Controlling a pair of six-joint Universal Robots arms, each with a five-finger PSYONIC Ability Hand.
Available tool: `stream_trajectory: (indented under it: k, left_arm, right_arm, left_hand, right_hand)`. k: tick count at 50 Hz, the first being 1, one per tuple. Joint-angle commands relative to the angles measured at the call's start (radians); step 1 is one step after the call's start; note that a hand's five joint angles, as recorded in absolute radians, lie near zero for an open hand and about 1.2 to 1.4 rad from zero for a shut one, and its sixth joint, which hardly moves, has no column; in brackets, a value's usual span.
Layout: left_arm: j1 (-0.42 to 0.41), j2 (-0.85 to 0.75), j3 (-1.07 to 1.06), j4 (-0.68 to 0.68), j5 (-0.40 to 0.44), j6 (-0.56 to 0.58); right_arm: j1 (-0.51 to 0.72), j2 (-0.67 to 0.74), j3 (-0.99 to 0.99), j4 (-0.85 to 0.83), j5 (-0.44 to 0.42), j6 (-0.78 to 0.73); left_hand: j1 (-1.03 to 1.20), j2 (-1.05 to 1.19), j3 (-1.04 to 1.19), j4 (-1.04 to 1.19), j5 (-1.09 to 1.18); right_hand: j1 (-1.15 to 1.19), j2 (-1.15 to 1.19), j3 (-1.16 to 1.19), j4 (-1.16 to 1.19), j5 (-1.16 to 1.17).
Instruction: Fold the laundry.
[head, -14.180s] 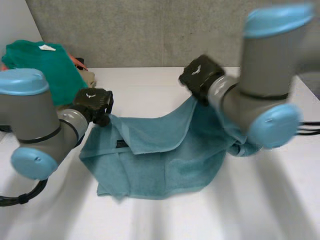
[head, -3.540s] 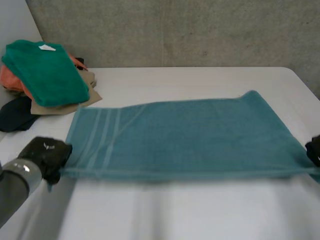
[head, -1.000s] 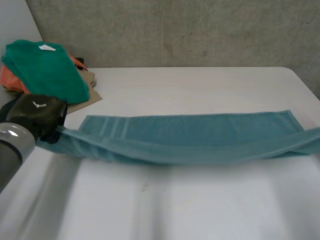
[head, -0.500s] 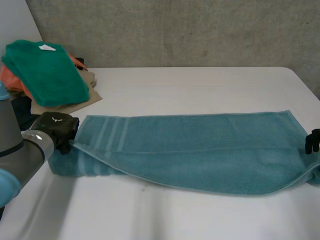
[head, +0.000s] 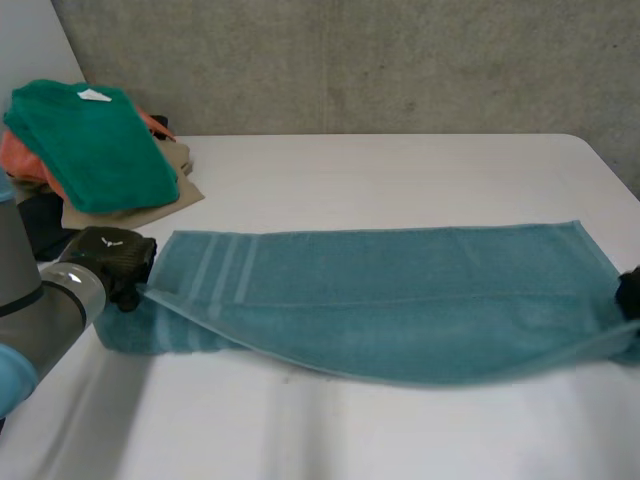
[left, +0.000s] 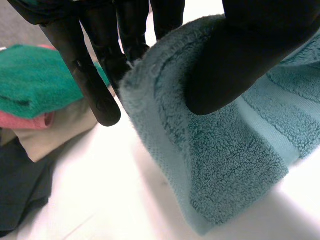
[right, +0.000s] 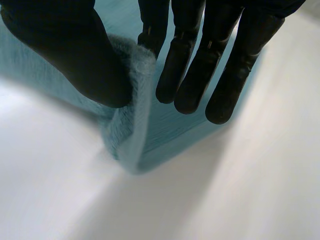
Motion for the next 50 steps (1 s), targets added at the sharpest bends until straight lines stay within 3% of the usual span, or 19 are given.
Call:
stream_trajectory:
  k: [1,10,14,21,25,27,32,36,44,50]
  left_arm:
    - [-0.002,0.188,0.003,-0.067,0.003,-0.002]
    - [0.005,0.504,0.047,-0.149,0.006,0.001]
    - [0.008,0.561,0.061,-0.179,0.007,0.003]
    - [0.010,0.547,0.049,-0.181,0.018,0.001]
    - [0.008,0.449,0.035,-0.179,0.035,0.003]
    - [0.008,0.362,0.044,-0.178,0.035,0.001]
    - [0.008,0.190,0.081,-0.166,0.032,0.001]
    - [0.005,0.049,0.145,-0.146,0.027,0.003]
    - [-0.005,-0.222,0.430,-0.113,0.007,0.007]
    - [-0.036,-0.296,0.691,-0.035,-0.017,0.007]
  right_arm:
    - [-0.069,-0.203,-0.139,0.029,-0.069,0.040]
    - [-0.197,-0.328,-0.434,0.236,-0.215,0.086]
    - [-0.221,-0.348,-0.478,0.293,-0.260,0.086]
    - [-0.210,-0.349,-0.414,0.293,-0.260,0.068]
    - [-0.177,-0.320,-0.343,0.253,-0.245,0.043]
    - [-0.126,-0.283,-0.330,0.226,-0.217,0.037]
    - [0.106,-0.113,-0.336,0.164,0.013,0.020]
    - [0.200,-0.050,-0.351,0.108,0.151,0.009]
    - [0.288,0.122,-0.429,-0.130,0.251,0.057]
    - [0.409,0.183,-0.645,-0.384,0.374,0.192]
  left_hand:
    - [0.251,0.198,0.203,0.193,0.233]
    - [0.251,0.198,0.203,0.193,0.233]
    - [0.251,0.198,0.203,0.193,0.233]
    - [0.251,0.198,0.203,0.193,0.233]
    - [0.251,0.198,0.203,0.193,0.233]
    - [0.251,0.198,0.203,0.193,0.233]
    - [0.251,0.198,0.203,0.193,0.233]
    - [0.251,0.198,0.203,0.193,0.233]
    - [0.251,0.198,0.203,0.193,0.233]
    - [0.251,0.198,0.203,0.193,0.233]
  right_hand:
    - [0.414,0.216,0.216,0.205,0.233]
    - [0.414,0.216,0.216,0.205,0.233]
    - [0.414,0.216,0.216,0.205,0.233]
    - [0.414,0.216,0.216,0.205,0.233]
    - [0.414,0.216,0.216,0.205,0.233]
    - [0.414,0.216,0.216,0.205,0.233]
    - [0.414,0.216,0.216,0.205,0.233]
    - [0.414,0.216,0.216,0.205,0.233]
    - [0.414,0.216,0.216,0.205,0.233]
    - [0.414,0.216,0.216,0.205,0.233]
